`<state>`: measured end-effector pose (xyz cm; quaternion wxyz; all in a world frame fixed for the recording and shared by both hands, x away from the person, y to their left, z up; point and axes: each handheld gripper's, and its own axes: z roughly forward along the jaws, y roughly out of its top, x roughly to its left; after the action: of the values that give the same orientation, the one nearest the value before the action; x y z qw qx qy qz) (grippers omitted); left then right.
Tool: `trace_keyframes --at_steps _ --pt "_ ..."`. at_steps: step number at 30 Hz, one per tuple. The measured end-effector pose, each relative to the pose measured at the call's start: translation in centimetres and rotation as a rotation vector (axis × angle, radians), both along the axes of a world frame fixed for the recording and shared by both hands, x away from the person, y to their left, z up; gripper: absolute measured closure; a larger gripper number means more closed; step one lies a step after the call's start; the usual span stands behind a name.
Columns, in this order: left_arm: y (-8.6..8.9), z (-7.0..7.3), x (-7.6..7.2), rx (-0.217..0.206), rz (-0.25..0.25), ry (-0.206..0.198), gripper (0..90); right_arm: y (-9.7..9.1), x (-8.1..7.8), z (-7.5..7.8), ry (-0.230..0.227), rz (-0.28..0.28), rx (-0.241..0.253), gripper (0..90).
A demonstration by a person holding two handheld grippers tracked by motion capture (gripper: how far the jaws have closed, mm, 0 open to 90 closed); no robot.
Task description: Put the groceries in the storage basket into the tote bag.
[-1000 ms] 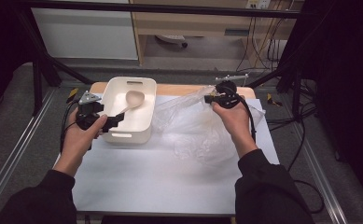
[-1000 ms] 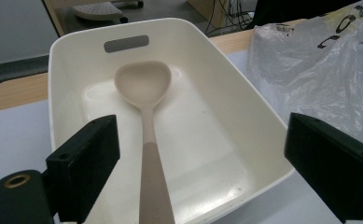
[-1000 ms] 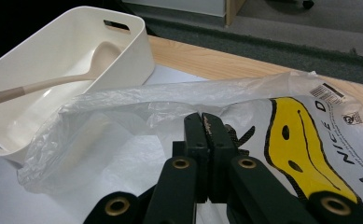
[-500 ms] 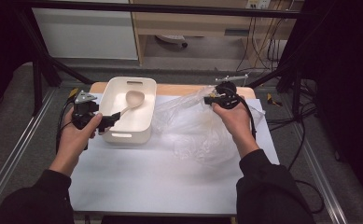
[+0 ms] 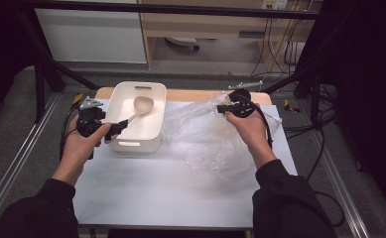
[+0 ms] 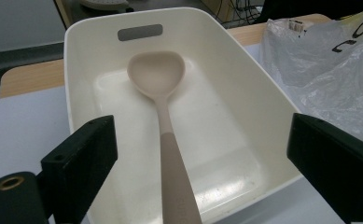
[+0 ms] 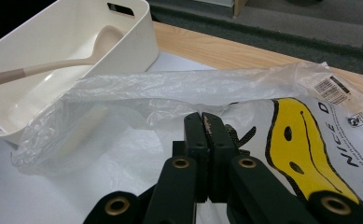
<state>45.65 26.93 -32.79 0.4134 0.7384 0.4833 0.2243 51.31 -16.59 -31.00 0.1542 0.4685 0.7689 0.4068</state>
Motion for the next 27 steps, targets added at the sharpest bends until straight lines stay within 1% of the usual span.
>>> trace_keyframes --at_steps 4,6,10,13,15,18,22,23,27 --pt "0.1 -0.5 0.5 -0.01 0.004 0.028 10.8 0.0 0.0 -0.2 0.004 0.001 -0.005 90.0" --pt "0.2 -0.7 0.7 -0.008 0.001 0.04 14.1 -0.1 0.0 -0.4 0.006 0.0 -0.006 90.0" --pt "0.1 -1.2 1.3 -0.008 0.021 0.087 21.1 -0.2 0.0 -0.6 0.011 -0.002 -0.009 90.0" --pt "-0.3 -1.6 1.7 0.021 0.022 0.114 25.8 -0.2 0.1 -0.7 0.009 -0.001 -0.008 90.0" --pt "-0.3 -1.9 1.8 0.033 0.028 0.129 31.2 -0.1 0.1 -0.7 0.01 0.0 -0.008 90.0" --pt "-0.5 -2.3 2.1 0.041 0.031 0.144 35.0 -0.1 0.1 -0.9 0.01 0.003 -0.013 90.0" --pt "-0.8 -2.6 2.2 0.062 0.03 0.153 39.0 -0.3 0.1 -1.0 0.011 -0.001 -0.013 90.0" --pt "-0.9 -2.6 2.2 0.062 0.034 0.151 40.3 -0.3 0.1 -1.1 0.011 -0.003 -0.012 90.0" --pt "-1.1 -2.9 2.2 0.061 0.031 0.166 46.0 -0.6 0.1 -1.3 0.017 -0.008 -0.014 90.0"
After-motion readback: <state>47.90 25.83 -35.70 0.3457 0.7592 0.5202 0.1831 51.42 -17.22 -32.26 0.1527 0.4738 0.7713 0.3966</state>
